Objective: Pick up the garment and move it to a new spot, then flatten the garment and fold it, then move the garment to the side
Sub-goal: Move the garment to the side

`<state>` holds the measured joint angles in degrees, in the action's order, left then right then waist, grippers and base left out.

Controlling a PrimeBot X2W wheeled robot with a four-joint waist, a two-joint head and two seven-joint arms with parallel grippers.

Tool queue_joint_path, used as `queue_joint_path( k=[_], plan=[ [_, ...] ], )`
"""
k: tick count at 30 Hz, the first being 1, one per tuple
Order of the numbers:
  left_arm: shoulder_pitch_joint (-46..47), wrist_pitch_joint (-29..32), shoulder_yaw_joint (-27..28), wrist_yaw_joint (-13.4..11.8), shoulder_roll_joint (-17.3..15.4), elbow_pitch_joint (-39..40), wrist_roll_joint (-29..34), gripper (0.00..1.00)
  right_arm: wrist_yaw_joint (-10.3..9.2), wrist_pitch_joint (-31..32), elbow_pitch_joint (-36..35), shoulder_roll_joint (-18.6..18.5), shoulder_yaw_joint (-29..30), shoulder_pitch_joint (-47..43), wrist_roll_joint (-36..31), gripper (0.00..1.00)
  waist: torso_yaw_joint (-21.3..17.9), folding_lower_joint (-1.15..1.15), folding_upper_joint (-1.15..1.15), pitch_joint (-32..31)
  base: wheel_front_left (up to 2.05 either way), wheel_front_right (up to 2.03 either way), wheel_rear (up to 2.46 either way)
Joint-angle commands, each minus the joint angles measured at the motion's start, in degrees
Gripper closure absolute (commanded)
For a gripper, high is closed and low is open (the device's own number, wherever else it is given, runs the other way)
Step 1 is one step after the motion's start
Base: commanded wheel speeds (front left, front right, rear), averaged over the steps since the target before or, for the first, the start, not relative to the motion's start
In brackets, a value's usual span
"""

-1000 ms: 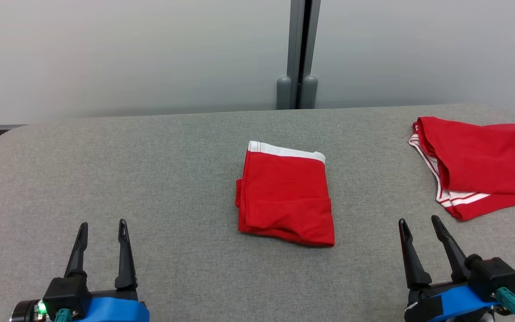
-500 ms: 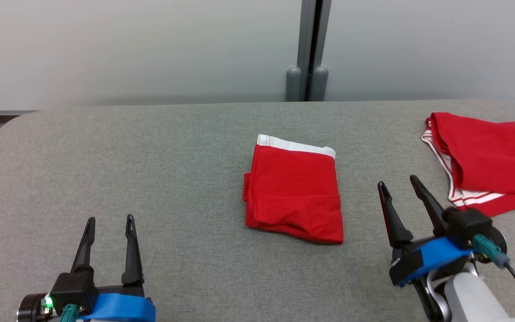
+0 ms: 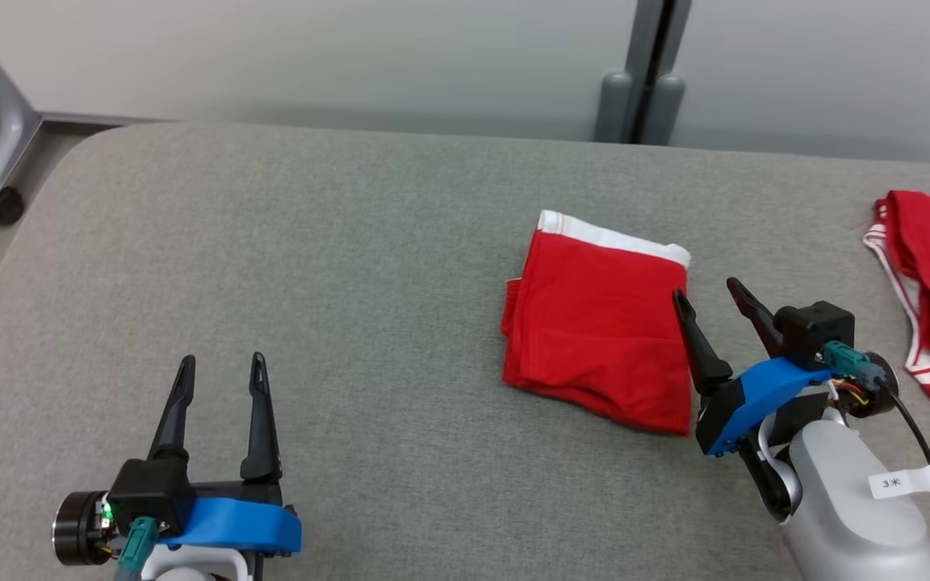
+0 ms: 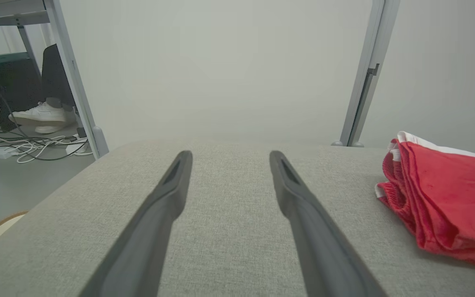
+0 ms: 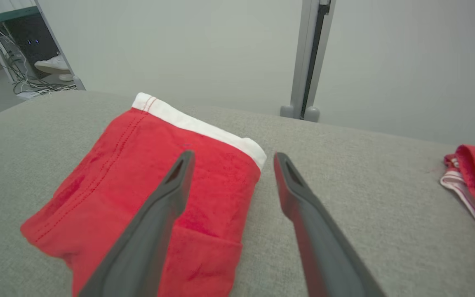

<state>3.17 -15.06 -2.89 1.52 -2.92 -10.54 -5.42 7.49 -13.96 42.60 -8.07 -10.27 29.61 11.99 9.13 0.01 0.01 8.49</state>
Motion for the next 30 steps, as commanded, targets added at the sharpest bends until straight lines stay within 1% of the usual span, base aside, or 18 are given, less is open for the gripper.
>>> queue_joint_path(
  k=[1,8,16,17,18,19,25,30],
  plan=[
    [1.0,-0.1,-0.1,0.0,0.0,0.0,0.0,0.0,0.02,-0.3,1.1,-0.5,-0.1,1.1,0.1,0.0,1.5,-0.01,-0.01,1.4,0.0,0.0,0.0],
    [2.2,-0.1,-0.6,-0.2,0.0,-0.2,-0.6,0.0,0.01,-0.8,10.7,-0.7,-0.3,4.6,1.3,0.0,3.7,-0.01,-0.01,3.8,0.0,0.0,0.0],
    [3.3,-0.1,-1.4,-0.5,0.0,-0.4,-1.4,0.0,0.01,-1.1,18.1,-0.5,-1.2,7.0,2.8,0.0,4.6,-0.01,-0.01,5.3,0.0,0.0,0.0],
    [3.4,-0.1,-1.4,-0.5,0.0,-0.4,-1.4,0.0,0.01,-1.0,18.9,-0.2,-1.5,7.1,3.2,0.32,4.6,-0.01,-0.01,5.4,0.0,0.0,0.0],
    [3.5,-0.1,-1.5,-0.6,0.0,-0.5,-1.5,0.0,0.01,-1.0,19.5,0.0,-1.8,7.3,3.7,0.58,4.6,-0.01,-0.01,5.5,0.0,0.0,0.0],
    [3.6,-0.1,-1.5,-0.7,0.0,-0.6,-1.6,0.0,0.01,-0.9,20.0,0.2,-2.2,7.5,4.1,1.0,4.5,-0.01,-0.01,5.5,0.0,0.0,0.0],
    [3.7,-0.1,-1.4,-0.7,0.0,-1.0,-1.7,0.0,-0.03,-1.0,21.3,-0.1,-4.3,7.8,6.6,1.0,3.4,-0.01,-0.01,5.2,0.0,0.0,0.0],
    [3.3,-0.1,-1.0,-0.5,0.0,-1.1,-1.4,0.0,-0.02,-1.1,17.2,-0.8,-5.8,5.8,7.8,1.0,1.1,-0.01,-0.01,4.2,0.0,0.0,0.0]
  ],
)
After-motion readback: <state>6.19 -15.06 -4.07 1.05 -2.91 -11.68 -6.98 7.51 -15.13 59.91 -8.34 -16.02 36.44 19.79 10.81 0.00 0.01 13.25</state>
